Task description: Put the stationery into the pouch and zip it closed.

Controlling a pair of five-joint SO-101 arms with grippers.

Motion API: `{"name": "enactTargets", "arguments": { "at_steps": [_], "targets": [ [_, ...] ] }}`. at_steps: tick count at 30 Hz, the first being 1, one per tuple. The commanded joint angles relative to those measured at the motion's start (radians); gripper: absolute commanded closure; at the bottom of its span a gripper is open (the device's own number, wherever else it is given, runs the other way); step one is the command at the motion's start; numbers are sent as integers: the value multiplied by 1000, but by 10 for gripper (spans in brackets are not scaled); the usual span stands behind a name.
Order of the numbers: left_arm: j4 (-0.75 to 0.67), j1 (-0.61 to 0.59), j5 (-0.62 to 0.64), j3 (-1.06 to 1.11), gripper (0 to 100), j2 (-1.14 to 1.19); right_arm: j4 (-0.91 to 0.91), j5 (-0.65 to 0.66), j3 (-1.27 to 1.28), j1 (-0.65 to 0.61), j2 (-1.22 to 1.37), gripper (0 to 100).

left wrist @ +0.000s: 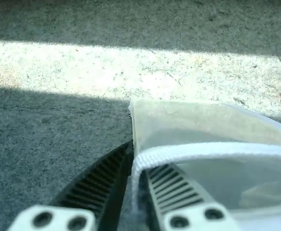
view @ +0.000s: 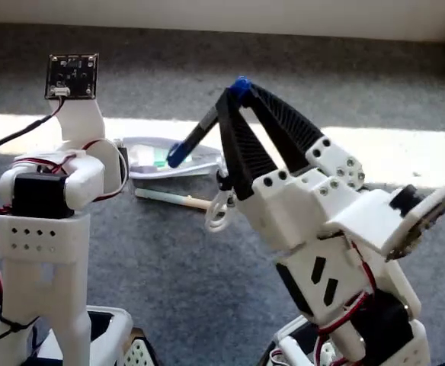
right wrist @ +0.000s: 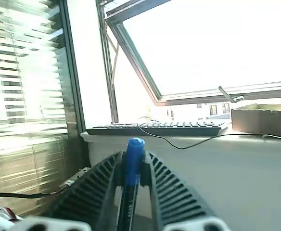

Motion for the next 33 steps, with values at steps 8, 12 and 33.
{"name": "enactTargets", "arguments": {
  "at_steps": [8, 12, 33],
  "targets": [
    [-26, -21, 14, -16, 994, -8, -318, 135, 217, -35, 119, 994],
    [-26, -21, 14, -16, 994, -8, -323, 135, 318, -35, 120, 994],
    [-26, -22, 11, -16, 994, -8, 156, 129, 254, -35, -8, 811]
  ]
}}
